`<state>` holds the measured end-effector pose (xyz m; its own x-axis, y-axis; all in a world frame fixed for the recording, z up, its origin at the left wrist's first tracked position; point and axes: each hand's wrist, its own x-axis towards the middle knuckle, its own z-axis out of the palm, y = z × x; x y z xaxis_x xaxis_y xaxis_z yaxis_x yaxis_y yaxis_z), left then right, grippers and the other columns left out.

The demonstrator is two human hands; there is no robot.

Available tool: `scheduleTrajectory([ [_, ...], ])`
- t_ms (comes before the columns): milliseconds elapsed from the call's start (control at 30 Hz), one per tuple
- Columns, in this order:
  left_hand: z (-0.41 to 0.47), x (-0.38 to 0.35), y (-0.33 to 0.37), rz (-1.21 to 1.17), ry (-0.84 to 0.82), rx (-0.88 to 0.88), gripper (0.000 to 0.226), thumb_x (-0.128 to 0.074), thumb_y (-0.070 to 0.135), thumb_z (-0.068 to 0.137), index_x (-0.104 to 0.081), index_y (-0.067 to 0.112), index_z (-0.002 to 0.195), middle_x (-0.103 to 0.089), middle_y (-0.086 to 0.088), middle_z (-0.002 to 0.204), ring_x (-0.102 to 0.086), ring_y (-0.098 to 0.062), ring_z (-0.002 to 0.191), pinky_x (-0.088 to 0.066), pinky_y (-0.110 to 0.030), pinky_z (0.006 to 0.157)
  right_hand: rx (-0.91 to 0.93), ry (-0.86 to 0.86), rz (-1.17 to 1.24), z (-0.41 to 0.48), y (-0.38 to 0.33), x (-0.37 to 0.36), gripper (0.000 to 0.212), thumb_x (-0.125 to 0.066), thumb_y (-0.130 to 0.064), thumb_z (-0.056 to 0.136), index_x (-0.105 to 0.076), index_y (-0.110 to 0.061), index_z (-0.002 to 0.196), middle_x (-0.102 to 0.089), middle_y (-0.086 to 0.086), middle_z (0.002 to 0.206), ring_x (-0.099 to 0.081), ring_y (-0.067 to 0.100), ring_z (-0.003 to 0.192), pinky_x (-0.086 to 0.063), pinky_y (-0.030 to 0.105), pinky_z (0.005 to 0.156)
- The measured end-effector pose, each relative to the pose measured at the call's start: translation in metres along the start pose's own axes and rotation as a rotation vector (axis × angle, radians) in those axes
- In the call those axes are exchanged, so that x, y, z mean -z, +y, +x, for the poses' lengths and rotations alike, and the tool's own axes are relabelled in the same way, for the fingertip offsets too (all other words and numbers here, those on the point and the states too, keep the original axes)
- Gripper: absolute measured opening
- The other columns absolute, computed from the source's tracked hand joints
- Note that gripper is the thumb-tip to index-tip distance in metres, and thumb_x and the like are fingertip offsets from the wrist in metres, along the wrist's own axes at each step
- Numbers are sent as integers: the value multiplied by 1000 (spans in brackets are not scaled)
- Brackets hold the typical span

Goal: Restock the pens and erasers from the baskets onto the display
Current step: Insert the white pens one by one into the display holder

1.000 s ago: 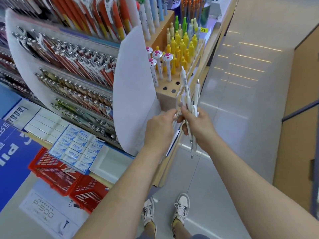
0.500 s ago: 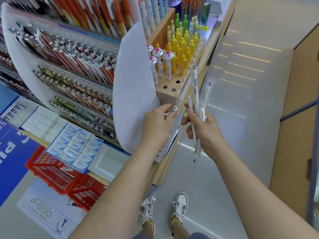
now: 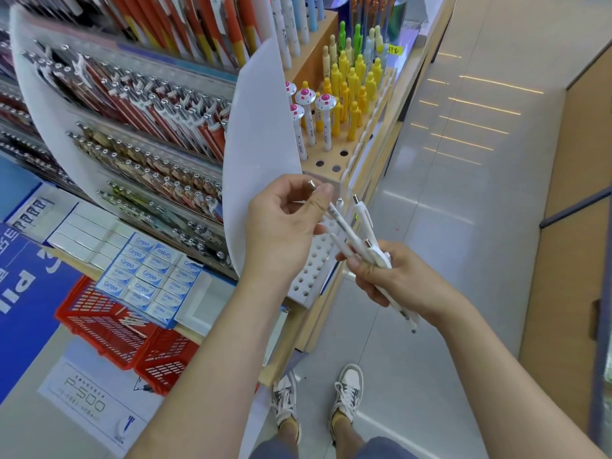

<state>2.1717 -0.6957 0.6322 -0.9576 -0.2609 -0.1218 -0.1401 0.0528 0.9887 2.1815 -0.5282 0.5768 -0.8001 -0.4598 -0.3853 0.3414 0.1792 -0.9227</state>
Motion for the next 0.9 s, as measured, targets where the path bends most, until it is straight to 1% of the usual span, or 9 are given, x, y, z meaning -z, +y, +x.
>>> scheduleTrajectory([
  [100, -2, 0, 1, -3, 16, -13, 6, -65, 17, 89, -65, 11, 88, -69, -2, 73, -59, -10, 56, -50, -21, 54, -23, -21, -9, -1, 1, 3, 17, -61, -27, 93, -68, -14, 100, -45, 11, 65, -39, 20, 56, -37, 26, 50],
  [200, -2, 3, 6, 108, 106, -139, 9, -65, 23, 89, -60, 20, 83, -69, 0, 66, -63, -11, 54, -52, -24, 54, -67, 3, -73, 1, 9, 9, 16, -66, -27, 90, -67, -12, 95, -44, 8, 64, -40, 21, 55, -37, 28, 50],
  [333, 4, 11, 9, 332, 235, -337, 17, -74, 28, 81, -58, 32, 76, -66, 7, 62, -66, -11, 58, -56, -31, 60, -138, 291, 40, 8, 26, 11, 9, -65, -14, 88, -60, -8, 85, -42, 3, 58, -36, 17, 45, -34, 27, 46],
  [400, 6, 10, -1, 452, 227, -398, 5, -70, 27, 84, -65, 26, 84, -68, 6, 68, -67, -14, 62, -56, -37, 63, -129, 368, 123, 14, 28, 10, 10, -65, -14, 88, -58, -9, 83, -41, 4, 60, -34, 18, 47, -31, 28, 46],
  [433, 6, 8, -7, 530, 229, -436, 9, -67, 25, 86, -68, 20, 93, -70, 4, 72, -68, -17, 65, -55, -36, 65, -119, 373, 138, 16, 26, 8, 10, -65, -14, 88, -57, -10, 83, -40, 4, 60, -33, 18, 48, -31, 28, 46],
  [533, 7, 0, -28, 714, 260, -537, 23, -62, 9, 88, -68, 5, 109, -74, -9, 85, -69, -26, 75, -43, -22, 67, -86, 346, 172, 25, 19, 7, 12, -65, -13, 89, -55, -8, 83, -38, 4, 59, -31, 19, 49, -29, 29, 46],
  [600, 10, -4, -37, 764, 262, -556, 24, -63, 1, 84, -68, 0, 108, -74, -12, 85, -70, -28, 74, -39, -24, 67, -68, 340, 179, 29, 15, 8, 12, -65, -12, 89, -54, -8, 83, -39, 3, 58, -32, 18, 48, -29, 28, 46],
  [733, 17, -9, -49, 824, 269, -495, 16, -66, 14, 86, -68, 5, 99, -70, -6, 71, -63, -26, 58, -35, -23, 52, -44, 353, 213, 33, 14, 11, 12, -64, -13, 89, -55, -9, 83, -39, 1, 54, -32, 19, 47, -29, 28, 45],
  [900, 23, -14, -54, 868, 225, -445, 10, -64, 15, 89, -69, 6, 91, -68, -6, 65, -53, -20, 52, -23, -17, 53, -55, 331, 240, 35, 15, 14, 12, -64, -13, 90, -55, -9, 84, -40, 3, 55, -33, 19, 47, -30, 28, 45],
])
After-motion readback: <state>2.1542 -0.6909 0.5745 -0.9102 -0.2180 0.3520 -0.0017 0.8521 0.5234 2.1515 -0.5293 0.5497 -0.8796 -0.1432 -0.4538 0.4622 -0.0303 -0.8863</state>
